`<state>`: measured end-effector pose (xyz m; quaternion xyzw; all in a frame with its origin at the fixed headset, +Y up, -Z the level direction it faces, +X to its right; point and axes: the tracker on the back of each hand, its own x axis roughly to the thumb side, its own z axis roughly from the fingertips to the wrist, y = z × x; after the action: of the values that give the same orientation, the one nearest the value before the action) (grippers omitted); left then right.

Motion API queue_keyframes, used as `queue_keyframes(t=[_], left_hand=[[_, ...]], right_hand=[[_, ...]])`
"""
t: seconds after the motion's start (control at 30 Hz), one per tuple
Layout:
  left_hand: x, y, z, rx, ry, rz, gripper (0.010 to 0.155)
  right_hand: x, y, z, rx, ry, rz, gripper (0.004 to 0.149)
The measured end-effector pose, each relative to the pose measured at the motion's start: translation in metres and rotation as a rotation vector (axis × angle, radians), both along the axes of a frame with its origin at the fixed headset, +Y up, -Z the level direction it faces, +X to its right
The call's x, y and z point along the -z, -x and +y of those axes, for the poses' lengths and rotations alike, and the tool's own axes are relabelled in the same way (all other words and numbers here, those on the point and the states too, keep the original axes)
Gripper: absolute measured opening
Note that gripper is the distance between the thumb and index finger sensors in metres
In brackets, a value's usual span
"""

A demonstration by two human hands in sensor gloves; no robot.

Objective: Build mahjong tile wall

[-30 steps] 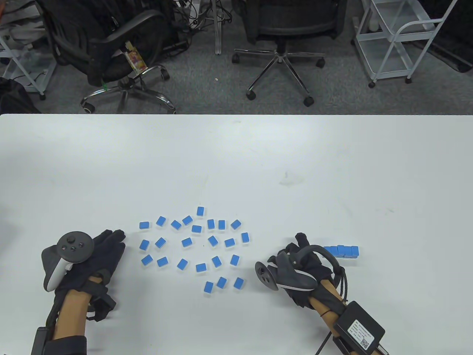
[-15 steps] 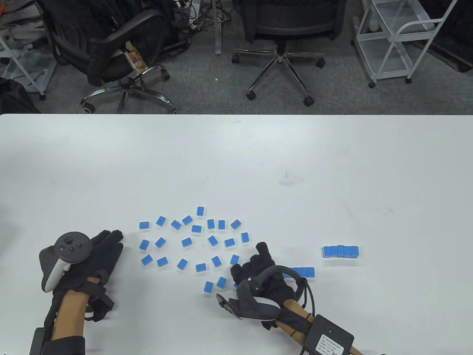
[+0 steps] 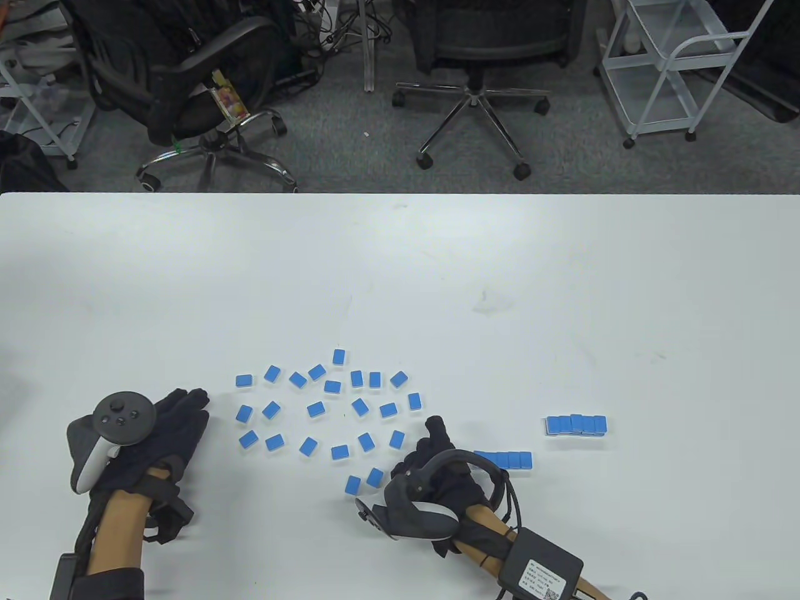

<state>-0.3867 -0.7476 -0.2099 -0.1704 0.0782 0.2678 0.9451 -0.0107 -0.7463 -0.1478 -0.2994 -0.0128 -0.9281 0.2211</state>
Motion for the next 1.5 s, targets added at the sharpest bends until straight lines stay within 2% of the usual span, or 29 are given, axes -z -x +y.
queue_keyframes(t=[0.07,0.17,0.23,0.27,0.4,0.5,0.63,0.8,1.5], left_hand=[[0.0,0.0,0.0,0.0,0.0,-0.001,0.065],[0.0,0.0,-0.001,-0.003,0.003,0.002,0.065],[0.0,-0.001,-0.002,-0.003,0.009,-0.001,0.065],[0.0,-0.002,-0.001,0.003,0.01,-0.004,0.065],[0.0,-0.001,-0.002,0.001,0.009,0.004,0.065],[-0.001,-0.004,-0.002,0.004,0.011,-0.001,0.065],[0.0,-0.005,-0.002,0.01,0.011,-0.008,0.065],[0.0,-0.004,-0.002,0.006,0.011,-0.004,0.065],[-0.001,-0.003,-0.003,0.007,0.008,-0.003,0.065]], right_hand=[[0.002,-0.007,0.008,-0.028,-0.02,-0.01,0.049],[0.009,-0.038,0.042,0.035,-0.18,-0.063,0.048],[0.013,-0.06,0.056,0.104,-0.188,-0.121,0.048],[0.017,-0.079,0.06,0.153,-0.152,-0.166,0.048],[0.027,-0.121,0.047,0.168,-0.046,-0.267,0.049],[0.033,-0.128,0.036,0.142,-0.001,-0.271,0.051],[0.035,-0.121,0.027,0.14,0.053,-0.238,0.059],[0.033,-0.114,0.017,0.083,0.045,-0.205,0.066],[0.034,-0.113,0.012,0.104,0.069,-0.215,0.067]])
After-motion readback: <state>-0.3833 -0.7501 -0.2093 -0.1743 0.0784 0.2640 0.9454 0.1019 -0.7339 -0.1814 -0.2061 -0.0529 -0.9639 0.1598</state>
